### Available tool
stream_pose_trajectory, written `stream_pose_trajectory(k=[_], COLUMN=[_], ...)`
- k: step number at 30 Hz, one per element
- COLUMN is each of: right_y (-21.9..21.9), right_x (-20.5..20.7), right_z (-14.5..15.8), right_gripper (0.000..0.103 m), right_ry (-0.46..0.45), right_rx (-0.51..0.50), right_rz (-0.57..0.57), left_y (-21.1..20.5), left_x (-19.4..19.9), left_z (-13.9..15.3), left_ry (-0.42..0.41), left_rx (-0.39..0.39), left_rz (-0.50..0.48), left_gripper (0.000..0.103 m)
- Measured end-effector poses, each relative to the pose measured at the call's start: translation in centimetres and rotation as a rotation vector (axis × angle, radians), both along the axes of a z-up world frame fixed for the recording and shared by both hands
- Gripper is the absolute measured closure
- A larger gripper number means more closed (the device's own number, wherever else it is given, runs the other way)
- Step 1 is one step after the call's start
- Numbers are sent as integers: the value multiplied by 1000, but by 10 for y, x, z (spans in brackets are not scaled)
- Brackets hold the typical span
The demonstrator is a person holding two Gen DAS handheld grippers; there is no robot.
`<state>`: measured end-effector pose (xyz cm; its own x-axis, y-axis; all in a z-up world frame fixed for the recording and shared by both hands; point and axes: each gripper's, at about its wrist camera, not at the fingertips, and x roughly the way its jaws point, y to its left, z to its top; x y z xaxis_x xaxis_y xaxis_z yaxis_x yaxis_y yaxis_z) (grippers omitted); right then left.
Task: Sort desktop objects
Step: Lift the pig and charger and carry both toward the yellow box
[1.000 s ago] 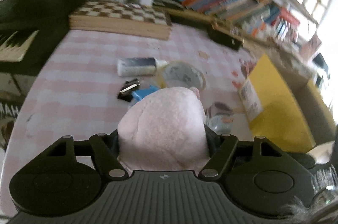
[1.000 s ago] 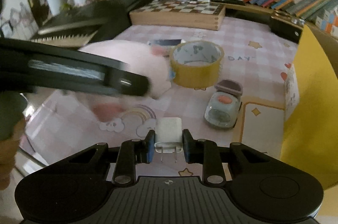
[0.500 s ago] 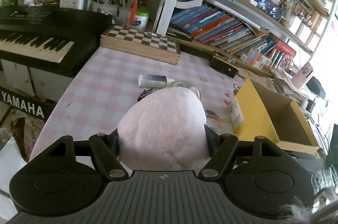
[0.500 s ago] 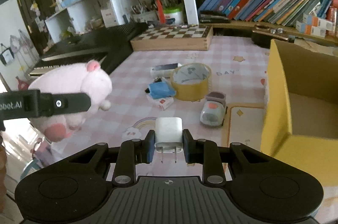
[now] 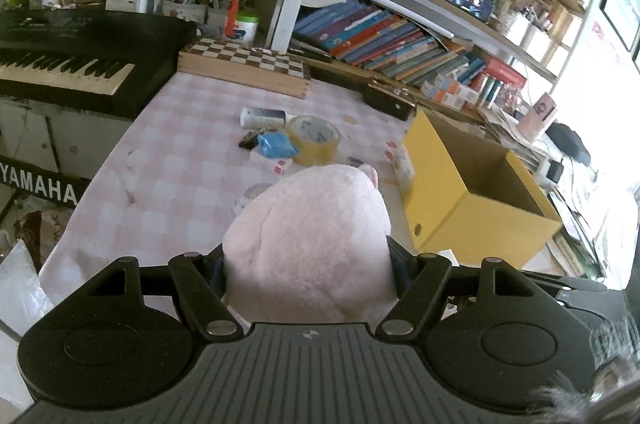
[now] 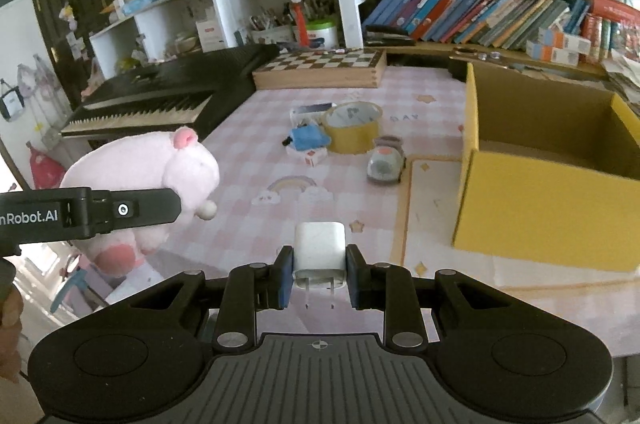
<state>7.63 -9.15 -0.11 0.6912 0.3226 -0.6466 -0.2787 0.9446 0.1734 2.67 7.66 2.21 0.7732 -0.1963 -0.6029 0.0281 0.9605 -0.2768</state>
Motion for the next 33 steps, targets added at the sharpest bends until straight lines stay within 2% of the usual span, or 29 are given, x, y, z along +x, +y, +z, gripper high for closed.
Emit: stream_pose_trajectory(k=[7,14,33], right_y=[-18,-44,-104], right_x=[-33,-58,-96], right_z=[-4,-12,-22], right_gripper=[77,77,77], right_ry=[9,39,79], right_rx=[4,7,44], right_rz=[-66,-175,-392], left_y=[-19,-48,-120], left_x=[-26,-35,-23], left_z=[-5,-11,-18], left_ry=[12,36,73], left_rx=[14,22,68], left_rz=[-69,-187,-434], left_gripper=[33,33,33])
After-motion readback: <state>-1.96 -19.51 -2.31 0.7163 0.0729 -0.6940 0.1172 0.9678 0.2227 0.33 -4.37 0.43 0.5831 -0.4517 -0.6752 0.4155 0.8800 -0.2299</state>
